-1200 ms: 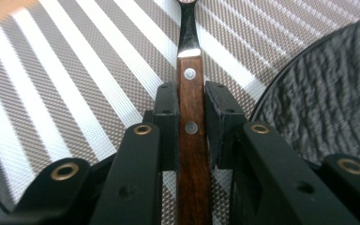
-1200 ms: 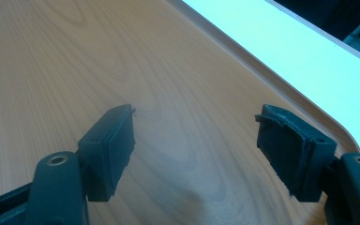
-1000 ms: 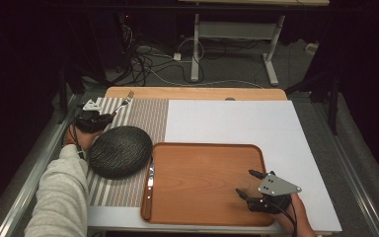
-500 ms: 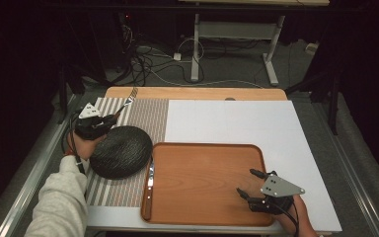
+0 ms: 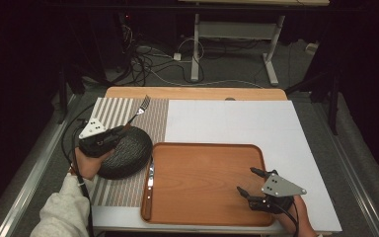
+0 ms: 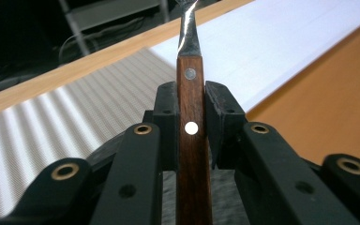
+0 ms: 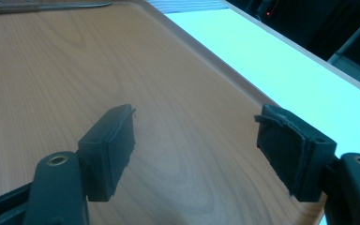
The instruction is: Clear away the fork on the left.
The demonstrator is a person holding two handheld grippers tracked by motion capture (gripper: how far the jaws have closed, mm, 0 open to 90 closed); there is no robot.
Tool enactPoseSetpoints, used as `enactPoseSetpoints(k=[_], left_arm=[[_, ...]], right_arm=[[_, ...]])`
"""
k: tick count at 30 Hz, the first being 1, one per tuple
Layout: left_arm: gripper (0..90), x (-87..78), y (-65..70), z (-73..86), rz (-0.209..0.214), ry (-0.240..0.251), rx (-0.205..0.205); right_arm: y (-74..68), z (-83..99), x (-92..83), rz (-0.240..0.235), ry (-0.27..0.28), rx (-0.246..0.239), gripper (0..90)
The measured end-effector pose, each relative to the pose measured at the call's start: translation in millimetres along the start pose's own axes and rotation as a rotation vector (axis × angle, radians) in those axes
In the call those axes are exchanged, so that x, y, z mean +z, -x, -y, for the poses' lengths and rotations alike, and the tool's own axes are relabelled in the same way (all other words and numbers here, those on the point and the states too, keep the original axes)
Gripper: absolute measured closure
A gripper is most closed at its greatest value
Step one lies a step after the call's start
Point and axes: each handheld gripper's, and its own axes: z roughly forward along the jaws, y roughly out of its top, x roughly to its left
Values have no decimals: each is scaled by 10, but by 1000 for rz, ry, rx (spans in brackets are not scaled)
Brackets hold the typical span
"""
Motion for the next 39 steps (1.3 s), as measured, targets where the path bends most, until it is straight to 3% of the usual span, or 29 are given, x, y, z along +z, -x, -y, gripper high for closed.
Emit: enactPoseSetpoints(k=[6,12,17,26,32,39], left_arm=[[739,7,277,-59,64,23,41],[739,56,533,-100,117,15,87],[739,65,727,-116,171,16,102],[739,117,1104,-79,235,-32,134],[739,160,1341,-59,281,-62,181],[738,241,1529,-8,336,-117,216]], right_arm=[[-8,5,-4,3,-2,-2,285],[-10,13,-13,7,-5,-2,285],[-16,15,-20,9,-4,-3,285],[-27,27,-24,14,-7,-5,285],[-13,38,-28,23,-9,-5,285],[6,49,-35,32,-9,1,285]])
